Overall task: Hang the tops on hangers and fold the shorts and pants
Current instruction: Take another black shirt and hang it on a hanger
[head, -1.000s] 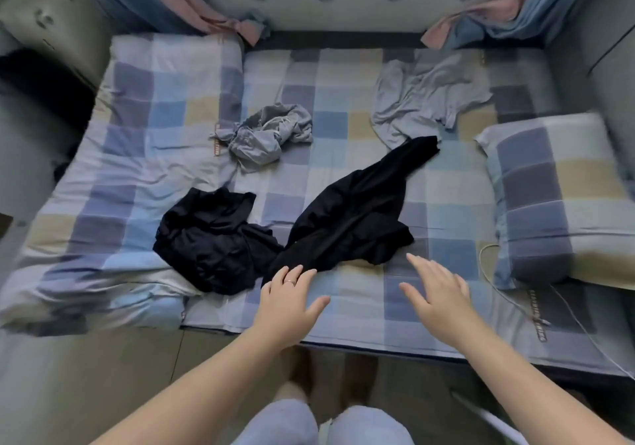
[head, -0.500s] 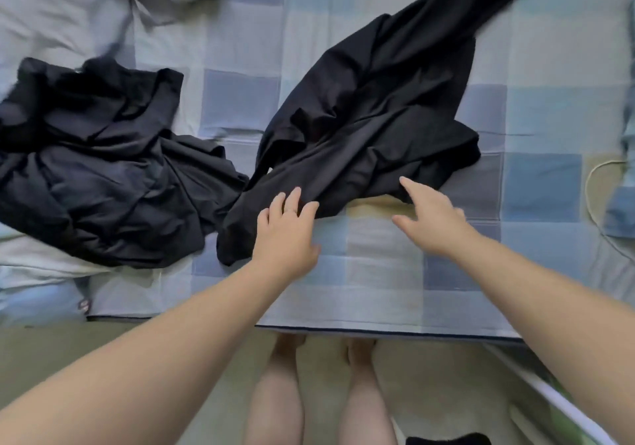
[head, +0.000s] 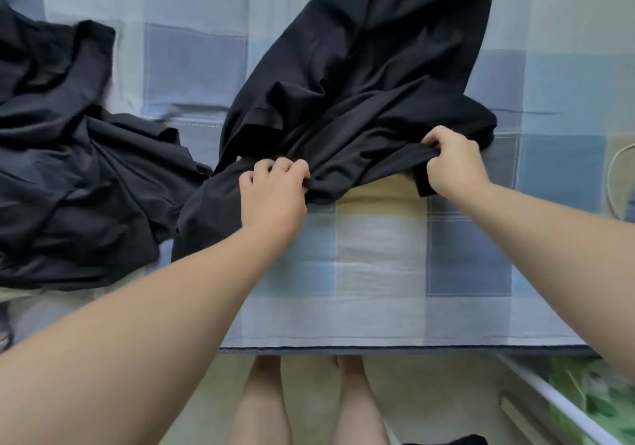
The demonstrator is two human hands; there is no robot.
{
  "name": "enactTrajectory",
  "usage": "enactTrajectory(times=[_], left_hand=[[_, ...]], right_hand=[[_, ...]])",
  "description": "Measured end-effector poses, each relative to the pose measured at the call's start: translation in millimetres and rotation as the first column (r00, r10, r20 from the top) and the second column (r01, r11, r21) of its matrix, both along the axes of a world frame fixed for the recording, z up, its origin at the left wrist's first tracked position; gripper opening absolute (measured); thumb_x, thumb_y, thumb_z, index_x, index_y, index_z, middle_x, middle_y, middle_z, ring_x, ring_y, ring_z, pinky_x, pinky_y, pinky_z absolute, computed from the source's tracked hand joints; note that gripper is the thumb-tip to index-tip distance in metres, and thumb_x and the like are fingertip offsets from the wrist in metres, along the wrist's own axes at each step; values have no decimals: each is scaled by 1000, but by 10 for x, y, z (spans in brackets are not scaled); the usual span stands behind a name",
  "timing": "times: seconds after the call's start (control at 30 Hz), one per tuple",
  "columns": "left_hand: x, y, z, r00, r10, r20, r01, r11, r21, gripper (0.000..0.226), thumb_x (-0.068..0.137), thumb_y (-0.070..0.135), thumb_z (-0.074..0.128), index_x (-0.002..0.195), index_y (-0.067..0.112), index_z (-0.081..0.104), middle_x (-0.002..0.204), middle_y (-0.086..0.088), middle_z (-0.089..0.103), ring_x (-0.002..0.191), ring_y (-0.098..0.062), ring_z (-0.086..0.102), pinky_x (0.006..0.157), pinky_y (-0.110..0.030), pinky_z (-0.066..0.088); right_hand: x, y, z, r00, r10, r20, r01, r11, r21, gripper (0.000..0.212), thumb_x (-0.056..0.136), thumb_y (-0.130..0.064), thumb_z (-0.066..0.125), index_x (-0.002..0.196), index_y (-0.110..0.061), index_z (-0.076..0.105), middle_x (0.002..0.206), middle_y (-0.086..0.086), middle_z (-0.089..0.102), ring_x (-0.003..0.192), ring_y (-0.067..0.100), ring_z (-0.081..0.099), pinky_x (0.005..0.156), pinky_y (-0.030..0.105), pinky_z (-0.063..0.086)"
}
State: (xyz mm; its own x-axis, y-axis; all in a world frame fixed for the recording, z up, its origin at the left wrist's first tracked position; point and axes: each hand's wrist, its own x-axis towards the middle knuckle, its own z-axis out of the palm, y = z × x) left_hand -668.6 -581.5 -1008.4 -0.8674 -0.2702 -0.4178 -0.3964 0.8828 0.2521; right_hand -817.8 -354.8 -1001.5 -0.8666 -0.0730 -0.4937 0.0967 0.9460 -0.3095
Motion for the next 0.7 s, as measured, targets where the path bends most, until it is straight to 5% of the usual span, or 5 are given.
enactTrajectory(times=[0.13, 0.27, 0.47, 0.6, 0.7], left_hand=[[65, 27, 432, 982, 152, 109, -164, 980, 109, 13, 103, 26, 41, 113, 24, 49, 117, 3, 58, 119, -27, 48, 94, -41, 29], [267, 192, 1179, 974, 178, 143, -193, 976, 100, 30, 98, 32, 56, 125, 22, 47, 137, -1, 48, 130, -29, 40, 101, -43, 32], [487, 755, 2774, 987, 159, 16, -151, 895, 420, 65, 85, 42, 74, 142, 27, 45, 158, 5, 31, 134, -27, 41, 103, -42, 34], [651, 1150, 3694, 929, 282, -240, -129, 854, 503, 45, 88, 36, 62, 132, 26, 60, 144, 5, 48, 126, -25, 49, 105, -44, 38], [703, 1294, 4179, 831, 412, -374, -167, 826, 539, 24, 97, 16, 58, 117, 15, 71, 130, 0, 59, 118, -26, 55, 99, -50, 43]], right_hand=[[156, 106, 496, 980, -194, 36, 197, 955, -223, 29, 88, -2, 44, 88, -30, 52, 83, 1, 61, 69, 21, 53, 51, 28, 37], [526, 119, 1482, 968, -238, 80, 248, 852, -461, 16, 78, -15, 59, 73, -27, 50, 49, -9, 53, 44, 12, 40, 48, 25, 31], [1105, 70, 3283, 999, 6, 44, 21, 804, -594, 6, 80, -31, 68, 75, -29, 65, 67, -8, 68, 65, 19, 62, 63, 35, 49], [1281, 154, 4274, 997, 78, -10, -64, 731, -679, 20, 84, -24, 65, 72, -38, 70, 73, -14, 71, 72, 5, 64, 67, 22, 50], [1315, 290, 4821, 999, 33, -37, -50, 669, -742, 21, 84, -7, 65, 81, -24, 76, 76, -11, 73, 77, 4, 67, 70, 16, 49]])
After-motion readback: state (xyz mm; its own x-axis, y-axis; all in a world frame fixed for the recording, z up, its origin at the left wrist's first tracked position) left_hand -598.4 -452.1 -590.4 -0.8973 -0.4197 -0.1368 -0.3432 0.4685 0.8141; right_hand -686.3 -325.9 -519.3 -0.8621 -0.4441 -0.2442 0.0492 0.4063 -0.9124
